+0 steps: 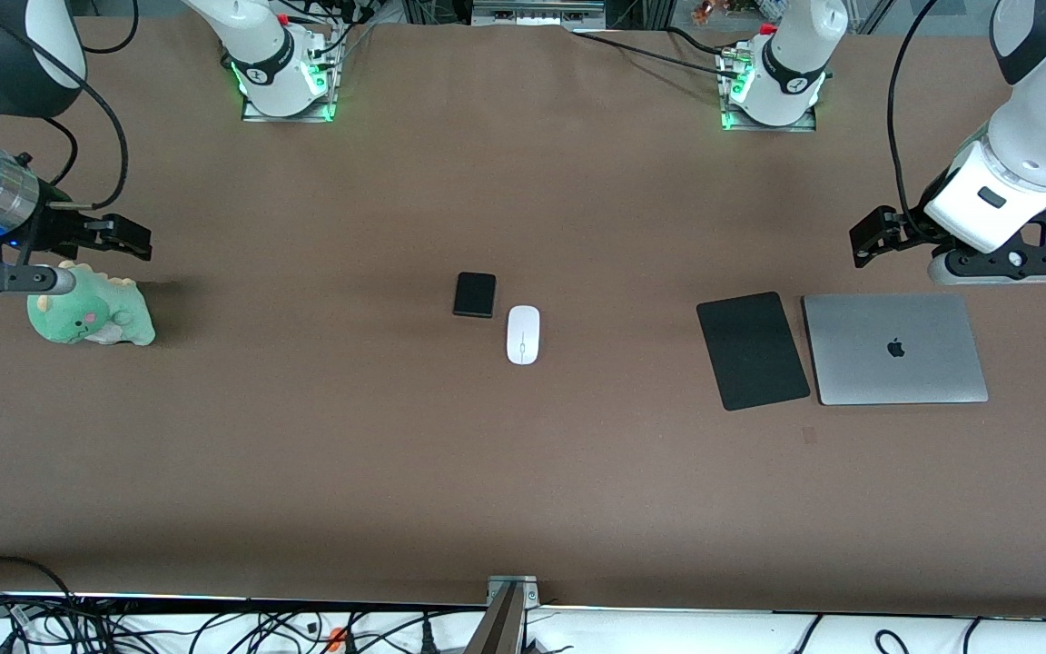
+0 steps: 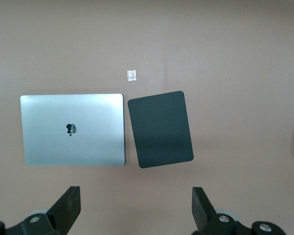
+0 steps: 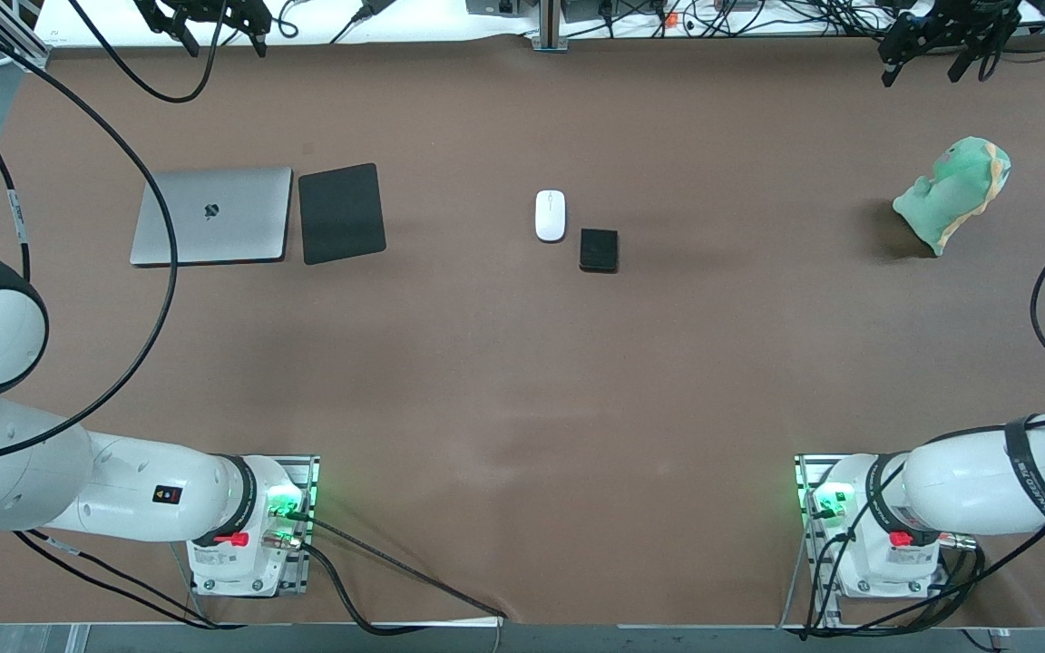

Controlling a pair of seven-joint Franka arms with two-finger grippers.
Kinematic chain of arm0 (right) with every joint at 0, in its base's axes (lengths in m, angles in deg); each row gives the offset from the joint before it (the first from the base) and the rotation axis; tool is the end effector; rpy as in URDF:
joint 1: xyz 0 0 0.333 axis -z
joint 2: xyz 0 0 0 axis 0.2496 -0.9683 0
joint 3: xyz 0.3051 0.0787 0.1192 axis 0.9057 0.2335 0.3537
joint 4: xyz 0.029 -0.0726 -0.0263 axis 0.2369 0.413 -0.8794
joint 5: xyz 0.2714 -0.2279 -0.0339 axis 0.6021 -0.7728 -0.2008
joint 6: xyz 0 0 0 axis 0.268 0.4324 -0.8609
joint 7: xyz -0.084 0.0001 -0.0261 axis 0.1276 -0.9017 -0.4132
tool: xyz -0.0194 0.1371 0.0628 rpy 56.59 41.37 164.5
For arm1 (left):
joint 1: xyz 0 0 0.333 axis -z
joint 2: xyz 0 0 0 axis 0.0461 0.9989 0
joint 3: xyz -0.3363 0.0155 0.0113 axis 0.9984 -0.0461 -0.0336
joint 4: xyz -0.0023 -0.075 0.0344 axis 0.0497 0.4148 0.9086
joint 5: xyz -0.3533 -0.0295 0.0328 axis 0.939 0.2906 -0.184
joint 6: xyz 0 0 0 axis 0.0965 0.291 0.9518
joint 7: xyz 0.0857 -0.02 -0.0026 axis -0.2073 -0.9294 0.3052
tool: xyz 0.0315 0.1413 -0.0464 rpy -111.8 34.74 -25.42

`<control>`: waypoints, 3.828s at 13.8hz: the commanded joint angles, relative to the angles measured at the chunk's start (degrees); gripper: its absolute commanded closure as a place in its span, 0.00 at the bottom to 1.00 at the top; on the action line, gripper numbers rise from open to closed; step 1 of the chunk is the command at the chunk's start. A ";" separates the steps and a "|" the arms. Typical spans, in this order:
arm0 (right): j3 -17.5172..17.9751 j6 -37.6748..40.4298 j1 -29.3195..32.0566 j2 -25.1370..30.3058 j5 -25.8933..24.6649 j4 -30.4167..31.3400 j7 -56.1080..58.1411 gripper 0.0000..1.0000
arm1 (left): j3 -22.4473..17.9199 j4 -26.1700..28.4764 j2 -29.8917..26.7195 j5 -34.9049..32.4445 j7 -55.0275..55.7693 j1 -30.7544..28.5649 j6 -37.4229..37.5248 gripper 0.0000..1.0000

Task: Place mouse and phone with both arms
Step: 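Grasp the phone with the right gripper while the left gripper nears the mouse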

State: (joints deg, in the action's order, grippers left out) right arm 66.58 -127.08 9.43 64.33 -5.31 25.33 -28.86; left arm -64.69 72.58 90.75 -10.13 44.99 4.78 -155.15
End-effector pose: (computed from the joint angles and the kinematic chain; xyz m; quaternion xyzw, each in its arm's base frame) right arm 0.5355 0.0080 0.5012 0.9976 0.0058 -0.0618 0.0297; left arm 0.5346 -0.0707 0.5544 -0.9997 -0.0143 -0.0009 0.0185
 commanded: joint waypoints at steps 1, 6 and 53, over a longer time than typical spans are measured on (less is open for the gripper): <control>-0.02 0.65 -0.42 -1.54 1.11 -0.15 0.03 0.00 | -0.07 -1.03 0.14 -0.84 -0.07 -0.03 1.01 0.00; -0.02 -0.83 -2.69 -6.02 8.84 -0.15 -1.97 0.00 | 0.01 -0.95 1.88 -0.93 -0.07 0.75 1.01 0.00; -1.60 -44.63 -40.33 -31.61 4.54 7.15 -39.27 0.55 | 2.04 -4.81 23.43 12.87 19.00 14.03 -15.08 0.00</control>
State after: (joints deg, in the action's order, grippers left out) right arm 65.77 -175.35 -31.26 32.17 0.21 33.68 -69.33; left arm -62.24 69.20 113.48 2.70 63.76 17.66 -170.66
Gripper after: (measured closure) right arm 0.189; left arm 0.000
